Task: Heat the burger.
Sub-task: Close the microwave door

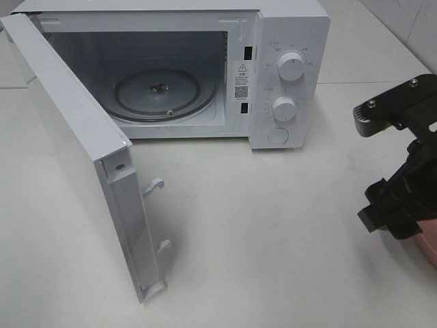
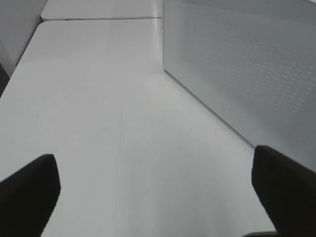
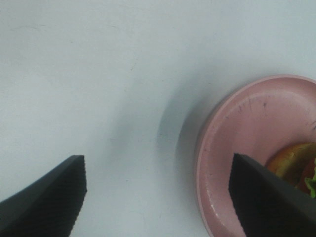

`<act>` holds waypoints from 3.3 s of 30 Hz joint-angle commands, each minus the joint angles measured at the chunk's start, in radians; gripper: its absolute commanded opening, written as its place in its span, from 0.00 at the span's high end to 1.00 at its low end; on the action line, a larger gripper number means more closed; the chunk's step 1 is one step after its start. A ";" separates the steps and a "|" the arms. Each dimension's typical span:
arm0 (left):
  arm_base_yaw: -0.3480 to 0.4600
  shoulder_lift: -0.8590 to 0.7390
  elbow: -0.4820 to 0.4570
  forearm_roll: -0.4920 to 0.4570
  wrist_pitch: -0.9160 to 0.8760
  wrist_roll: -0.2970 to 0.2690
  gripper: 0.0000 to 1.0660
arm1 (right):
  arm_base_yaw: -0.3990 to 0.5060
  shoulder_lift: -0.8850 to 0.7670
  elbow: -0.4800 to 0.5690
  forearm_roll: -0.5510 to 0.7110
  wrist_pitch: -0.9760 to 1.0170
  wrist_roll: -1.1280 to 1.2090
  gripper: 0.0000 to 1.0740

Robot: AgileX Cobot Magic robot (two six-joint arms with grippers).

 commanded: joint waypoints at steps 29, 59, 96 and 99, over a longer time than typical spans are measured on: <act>-0.004 -0.017 0.003 -0.002 -0.016 -0.007 0.08 | -0.137 -0.793 -0.098 0.344 0.364 -0.399 0.29; -0.004 -0.017 0.003 -0.002 -0.016 -0.007 0.08 | -0.516 -1.249 0.146 0.470 0.231 -0.485 0.29; -0.004 -0.017 0.003 -0.002 -0.016 -0.007 0.08 | -0.516 -1.248 0.146 0.470 0.231 -0.486 0.30; -0.004 -0.017 0.003 -0.014 -0.016 -0.007 0.08 | -0.516 -1.248 0.146 0.470 0.231 -0.486 0.30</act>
